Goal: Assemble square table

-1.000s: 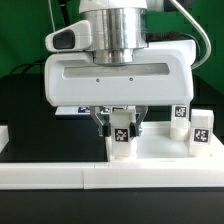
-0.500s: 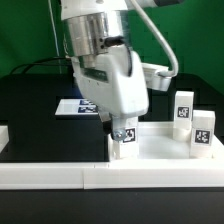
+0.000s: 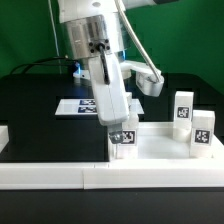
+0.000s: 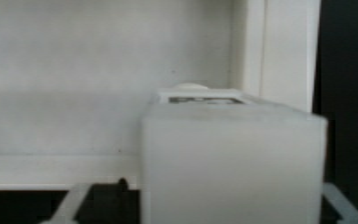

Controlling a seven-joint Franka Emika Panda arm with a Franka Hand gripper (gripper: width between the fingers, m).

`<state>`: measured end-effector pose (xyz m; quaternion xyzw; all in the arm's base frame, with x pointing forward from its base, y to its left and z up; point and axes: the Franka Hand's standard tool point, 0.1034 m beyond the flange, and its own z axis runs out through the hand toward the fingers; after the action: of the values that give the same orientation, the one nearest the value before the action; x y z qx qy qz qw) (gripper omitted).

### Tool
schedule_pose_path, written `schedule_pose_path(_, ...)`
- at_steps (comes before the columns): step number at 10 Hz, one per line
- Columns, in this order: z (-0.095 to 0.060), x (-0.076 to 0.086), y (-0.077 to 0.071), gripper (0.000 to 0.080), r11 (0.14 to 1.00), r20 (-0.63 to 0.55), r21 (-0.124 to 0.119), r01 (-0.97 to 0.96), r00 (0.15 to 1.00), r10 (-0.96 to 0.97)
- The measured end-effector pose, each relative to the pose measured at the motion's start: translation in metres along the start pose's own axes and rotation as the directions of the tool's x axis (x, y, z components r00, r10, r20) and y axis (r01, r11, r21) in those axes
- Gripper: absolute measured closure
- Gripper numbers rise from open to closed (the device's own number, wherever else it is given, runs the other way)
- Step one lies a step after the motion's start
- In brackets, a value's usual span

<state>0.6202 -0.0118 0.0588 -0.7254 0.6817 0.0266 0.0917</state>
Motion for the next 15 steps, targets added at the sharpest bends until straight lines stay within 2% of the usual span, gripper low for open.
schedule_pose_path(1,-0.0008,-0.0017,-0.0001,0.0245,0.956,-0.013,-0.025,0.292,0.956,-0.293)
schedule_pose_path(2,-0.0012,-0.0034,-0.0021,0.0176,0.834,-0.010,-0.022,0.551,0.834,-0.551)
schedule_pose_path(3,-0.0013,-0.0037,-0.0032,0.0157,0.745,-0.009,-0.015,0.667,0.745,-0.667)
schedule_pose_path(4,-0.0010,-0.0031,-0.0029,0.0152,0.710,-0.009,-0.017,0.704,0.710,-0.704)
schedule_pose_path(6,-0.0010,-0.0031,-0.0030,0.0151,0.573,-0.006,-0.021,0.819,0.573,-0.819)
schedule_pose_path(7,-0.0014,-0.0043,-0.0038,0.0151,0.402,-0.002,-0.037,0.915,0.402,-0.916)
schedule_pose_path(8,-0.0011,-0.0043,-0.0035,0.0151,0.288,0.004,-0.046,0.956,0.289,-0.957)
schedule_pose_path(9,-0.0011,-0.0030,-0.0033,0.0151,0.258,0.005,-0.046,0.965,0.258,-0.966)
schedule_pose_path(10,-0.0011,-0.0029,-0.0032,0.0151,0.278,0.004,-0.046,0.960,0.278,-0.961)
schedule_pose_path(11,-0.0010,-0.0030,-0.0032,0.0253,0.293,0.004,-0.046,0.955,0.293,-0.956)
schedule_pose_path(12,-0.0010,-0.0030,-0.0032,0.0401,0.292,0.004,-0.046,0.955,0.293,-0.956)
schedule_pose_path(13,-0.0011,-0.0030,-0.0034,0.0401,0.322,0.001,-0.046,0.946,0.323,-0.947)
schedule_pose_path(14,-0.0012,-0.0027,-0.0036,0.0511,0.388,-0.003,-0.045,0.921,0.388,-0.922)
schedule_pose_path(15,-0.0012,-0.0027,-0.0036,0.0510,0.446,-0.006,-0.045,0.894,0.446,-0.895)
